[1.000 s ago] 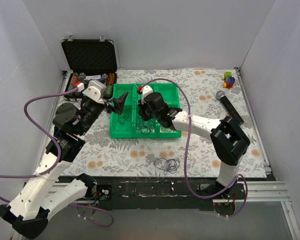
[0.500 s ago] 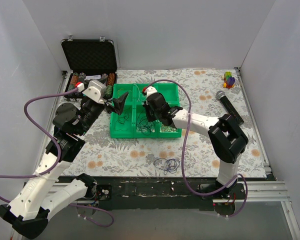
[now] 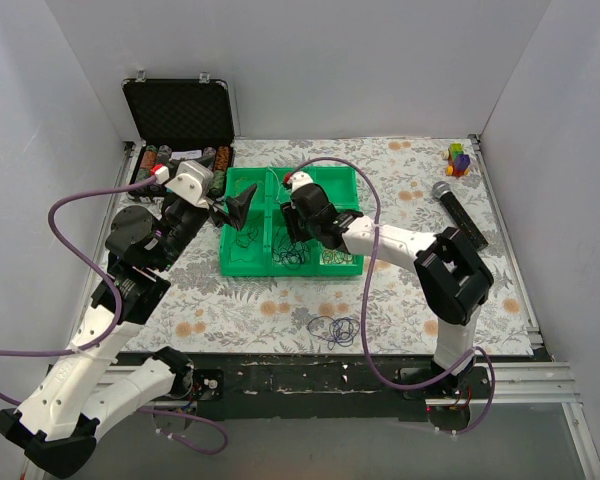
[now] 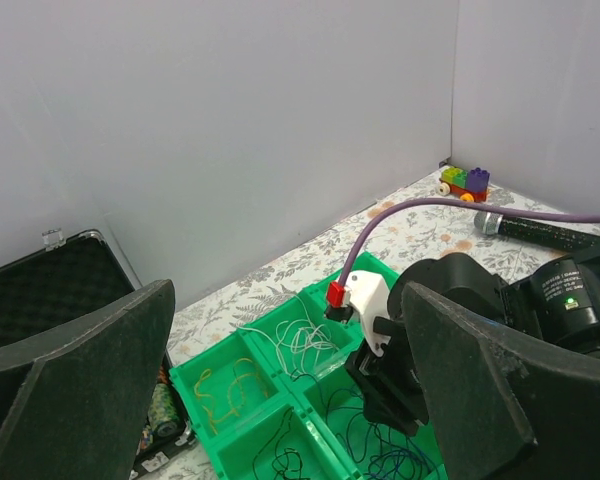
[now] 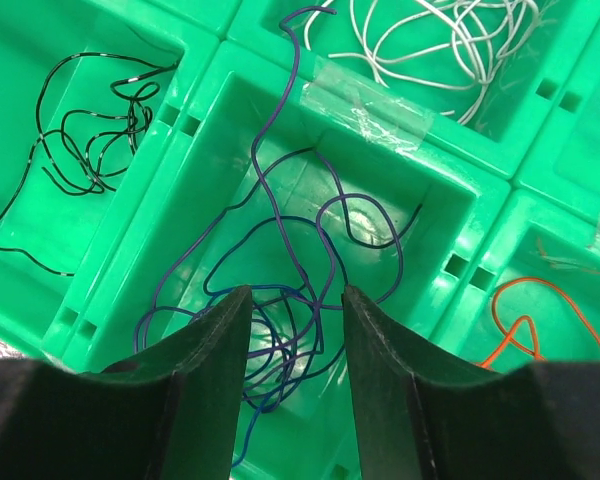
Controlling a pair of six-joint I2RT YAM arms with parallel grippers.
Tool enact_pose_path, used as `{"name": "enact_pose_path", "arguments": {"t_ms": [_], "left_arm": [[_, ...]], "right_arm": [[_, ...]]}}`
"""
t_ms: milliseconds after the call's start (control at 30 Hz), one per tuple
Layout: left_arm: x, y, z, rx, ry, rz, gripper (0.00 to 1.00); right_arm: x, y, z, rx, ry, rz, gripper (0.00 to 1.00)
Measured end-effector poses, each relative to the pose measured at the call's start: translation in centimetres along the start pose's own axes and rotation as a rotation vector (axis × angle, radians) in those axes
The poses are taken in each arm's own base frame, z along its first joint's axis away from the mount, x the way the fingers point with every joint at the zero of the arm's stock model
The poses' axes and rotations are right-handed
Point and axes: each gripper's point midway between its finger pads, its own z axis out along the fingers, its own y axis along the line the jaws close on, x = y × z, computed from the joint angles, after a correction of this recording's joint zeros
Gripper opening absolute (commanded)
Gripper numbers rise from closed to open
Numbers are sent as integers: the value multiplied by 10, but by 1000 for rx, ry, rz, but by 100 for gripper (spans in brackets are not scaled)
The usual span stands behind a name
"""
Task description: Untangle the cables
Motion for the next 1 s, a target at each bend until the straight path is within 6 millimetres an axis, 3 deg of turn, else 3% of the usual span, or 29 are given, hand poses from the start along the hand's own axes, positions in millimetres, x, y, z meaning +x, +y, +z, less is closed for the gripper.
{"name": "enact_pose_path", "arguments": {"t_ms": [167,333,433,500,567,733,800,867,1000], "left_arm": [[0,0,0,1,0,3,98],[0,-1,0,5,0,7,98],[0,-1,1,7,1,10,98],[1,-1,1,11,2,15,98],[2,-2,2,16,3,20,98],[2,-6,2,38,1,25,98],[2,-7,2,47,1,25,98],[3,-9,2,57,2,25,98],[5,-12,3,72,10,24,98]], "right_arm": [[-16,-1,-20,-3,-41,1,50],[-52,-2,-72,-31,-161,13,50],[-54,-5,-105,-53,-209,31,57],[-37,-7,-122,-72,-201,43,61],[-3,-8,-131,-89,-152,52,66],[128,11,-148,-173,114,7,70],[158,20,-161,-210,179,-13,71],[172,30,-174,-249,206,-23,71],[173,44,-185,-295,199,-7,66]]}}
